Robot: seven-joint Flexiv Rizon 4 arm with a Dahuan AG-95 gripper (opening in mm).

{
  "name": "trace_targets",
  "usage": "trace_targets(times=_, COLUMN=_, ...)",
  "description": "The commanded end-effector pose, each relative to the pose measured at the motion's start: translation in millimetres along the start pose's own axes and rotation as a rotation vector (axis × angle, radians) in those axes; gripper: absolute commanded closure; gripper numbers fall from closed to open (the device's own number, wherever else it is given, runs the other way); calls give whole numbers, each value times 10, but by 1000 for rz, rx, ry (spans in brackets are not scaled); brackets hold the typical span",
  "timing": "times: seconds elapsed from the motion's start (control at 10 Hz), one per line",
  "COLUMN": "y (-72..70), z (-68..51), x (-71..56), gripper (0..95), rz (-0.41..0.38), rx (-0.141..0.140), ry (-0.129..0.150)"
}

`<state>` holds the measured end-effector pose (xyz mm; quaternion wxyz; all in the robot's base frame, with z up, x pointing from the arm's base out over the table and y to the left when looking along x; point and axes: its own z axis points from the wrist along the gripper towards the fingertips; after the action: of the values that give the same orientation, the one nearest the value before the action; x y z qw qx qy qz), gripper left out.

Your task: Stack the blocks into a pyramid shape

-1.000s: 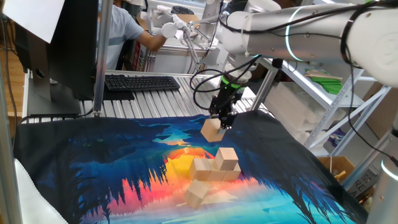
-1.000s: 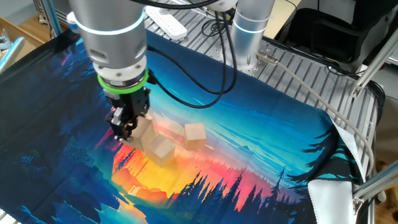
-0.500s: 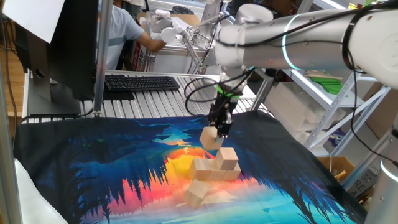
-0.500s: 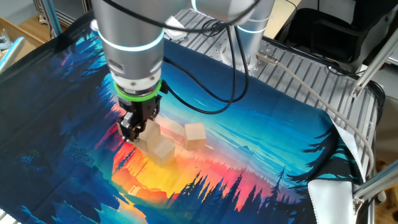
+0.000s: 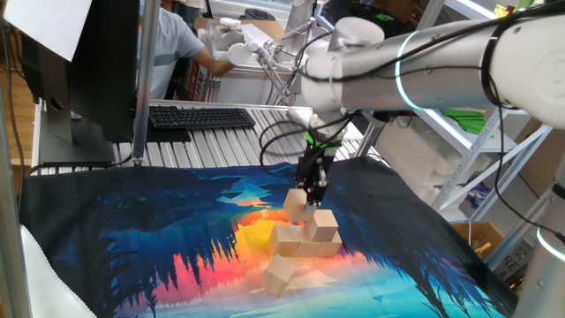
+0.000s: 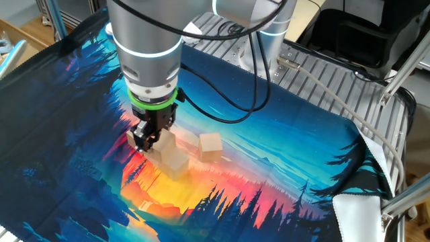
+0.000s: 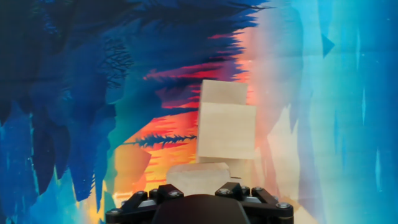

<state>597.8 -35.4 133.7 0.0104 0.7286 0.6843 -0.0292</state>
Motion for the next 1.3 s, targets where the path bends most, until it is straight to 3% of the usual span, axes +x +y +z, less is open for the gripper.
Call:
trace_targets(times=0.1, y=-9, z=25, x=1, gripper=950, rz=2, rx=3, ry=-2)
trace_targets(times=0.7, y=-102, z=189, x=-89, gripper=950, rz=41, rx=5, ry=-3)
trace_targets(times=1.3, y=-118, z=210, x=-90, gripper=950, rz=61, rx=-1, ry=4)
